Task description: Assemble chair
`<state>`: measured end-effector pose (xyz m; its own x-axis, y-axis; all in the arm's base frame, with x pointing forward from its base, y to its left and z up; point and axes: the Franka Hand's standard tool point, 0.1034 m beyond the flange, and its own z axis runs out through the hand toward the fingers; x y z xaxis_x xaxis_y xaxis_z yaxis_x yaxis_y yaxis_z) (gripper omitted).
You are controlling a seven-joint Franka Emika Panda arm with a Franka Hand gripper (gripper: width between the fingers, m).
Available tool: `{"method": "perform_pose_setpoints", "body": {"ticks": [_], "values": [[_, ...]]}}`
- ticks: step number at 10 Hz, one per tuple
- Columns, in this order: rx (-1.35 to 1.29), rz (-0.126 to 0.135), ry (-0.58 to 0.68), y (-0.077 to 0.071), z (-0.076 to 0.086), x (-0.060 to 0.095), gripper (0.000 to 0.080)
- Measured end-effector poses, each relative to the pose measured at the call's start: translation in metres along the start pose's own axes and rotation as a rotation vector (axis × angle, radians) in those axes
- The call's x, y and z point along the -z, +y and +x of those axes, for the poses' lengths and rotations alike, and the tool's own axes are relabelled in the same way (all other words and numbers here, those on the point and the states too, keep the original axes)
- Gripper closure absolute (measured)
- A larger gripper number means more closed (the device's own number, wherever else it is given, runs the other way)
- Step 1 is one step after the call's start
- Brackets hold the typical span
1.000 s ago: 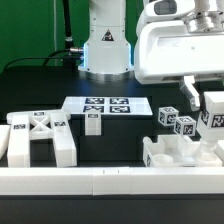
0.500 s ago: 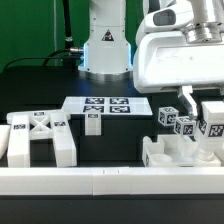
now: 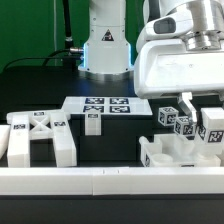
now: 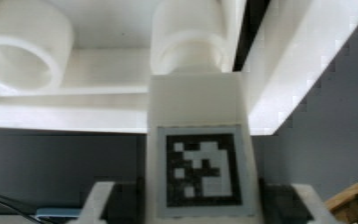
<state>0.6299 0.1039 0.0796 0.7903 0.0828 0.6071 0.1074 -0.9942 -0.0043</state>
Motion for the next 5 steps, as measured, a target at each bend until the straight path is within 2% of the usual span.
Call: {"method": "perform_pose_setpoints", "body": {"ticks": [5], "values": [[-0.002,0.005,-0.037,-0.0003,-0.0018,-0.0017,0.0512]]}}
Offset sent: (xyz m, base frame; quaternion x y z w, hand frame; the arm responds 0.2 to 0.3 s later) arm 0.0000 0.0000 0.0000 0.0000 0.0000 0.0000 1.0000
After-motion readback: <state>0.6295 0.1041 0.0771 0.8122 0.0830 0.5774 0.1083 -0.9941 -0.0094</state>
